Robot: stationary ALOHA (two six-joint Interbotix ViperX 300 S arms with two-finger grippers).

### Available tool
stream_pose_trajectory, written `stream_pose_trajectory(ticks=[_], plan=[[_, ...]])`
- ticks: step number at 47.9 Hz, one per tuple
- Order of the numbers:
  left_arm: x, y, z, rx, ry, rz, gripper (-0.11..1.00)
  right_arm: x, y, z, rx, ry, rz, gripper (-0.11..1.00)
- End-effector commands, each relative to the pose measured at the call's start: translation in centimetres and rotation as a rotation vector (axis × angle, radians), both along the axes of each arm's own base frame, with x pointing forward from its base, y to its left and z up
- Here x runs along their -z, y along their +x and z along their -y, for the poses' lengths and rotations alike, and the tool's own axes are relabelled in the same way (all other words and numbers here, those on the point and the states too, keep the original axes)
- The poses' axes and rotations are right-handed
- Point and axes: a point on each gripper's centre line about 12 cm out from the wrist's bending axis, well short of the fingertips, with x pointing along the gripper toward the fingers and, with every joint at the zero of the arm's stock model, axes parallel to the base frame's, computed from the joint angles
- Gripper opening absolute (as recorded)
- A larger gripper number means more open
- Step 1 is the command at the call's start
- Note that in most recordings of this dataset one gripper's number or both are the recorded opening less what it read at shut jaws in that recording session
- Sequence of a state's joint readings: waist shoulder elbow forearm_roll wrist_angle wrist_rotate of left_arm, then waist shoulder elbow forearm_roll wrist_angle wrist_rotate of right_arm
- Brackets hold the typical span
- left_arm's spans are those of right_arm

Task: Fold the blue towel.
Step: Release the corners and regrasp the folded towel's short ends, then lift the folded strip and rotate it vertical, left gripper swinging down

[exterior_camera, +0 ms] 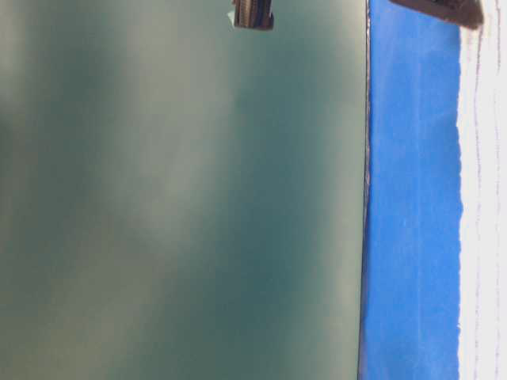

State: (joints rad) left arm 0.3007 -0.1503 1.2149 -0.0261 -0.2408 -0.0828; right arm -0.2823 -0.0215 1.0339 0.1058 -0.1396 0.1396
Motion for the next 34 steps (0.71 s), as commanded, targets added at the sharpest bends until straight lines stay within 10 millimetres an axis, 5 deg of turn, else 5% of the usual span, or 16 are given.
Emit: stream_pose_trajectory(ticks=[1, 10, 16, 21, 25, 34], plan=[[-0.36, 0.52, -0.4, -0.009, 0.007, 0.022, 0.71, -0.18, 0.29, 0.28, 0.011, 0.0, 0.013, 0.6], [-0.23, 0.32, -0.61, -0.023, 0.001, 0.013, 0.59, -0.28, 0.37, 0.3, 0.008, -0.005, 0.018, 0.59], [-0.16, 0.29, -0.51, -0.021, -0.004, 0.003, 0.24, -0.28, 0.4, 0.21, -0.003, -0.01, 0.016, 0.5], [-0.11, 0.24, -0.38, -0.02, -0.01, -0.005, 0.03, -0.27, 0.51, 0.03, -0.019, -0.016, 0.014, 0.25], [-0.15, 0.26, -0.34, -0.019, -0.01, -0.003, 0.03, -0.25, 0.49, -0.03, -0.024, -0.017, 0.011, 0.06], [-0.24, 0.3, -0.36, -0.022, -0.012, -0.001, 0.03, -0.41, 0.56, -0.06, -0.025, -0.018, 0.016, 0.06]])
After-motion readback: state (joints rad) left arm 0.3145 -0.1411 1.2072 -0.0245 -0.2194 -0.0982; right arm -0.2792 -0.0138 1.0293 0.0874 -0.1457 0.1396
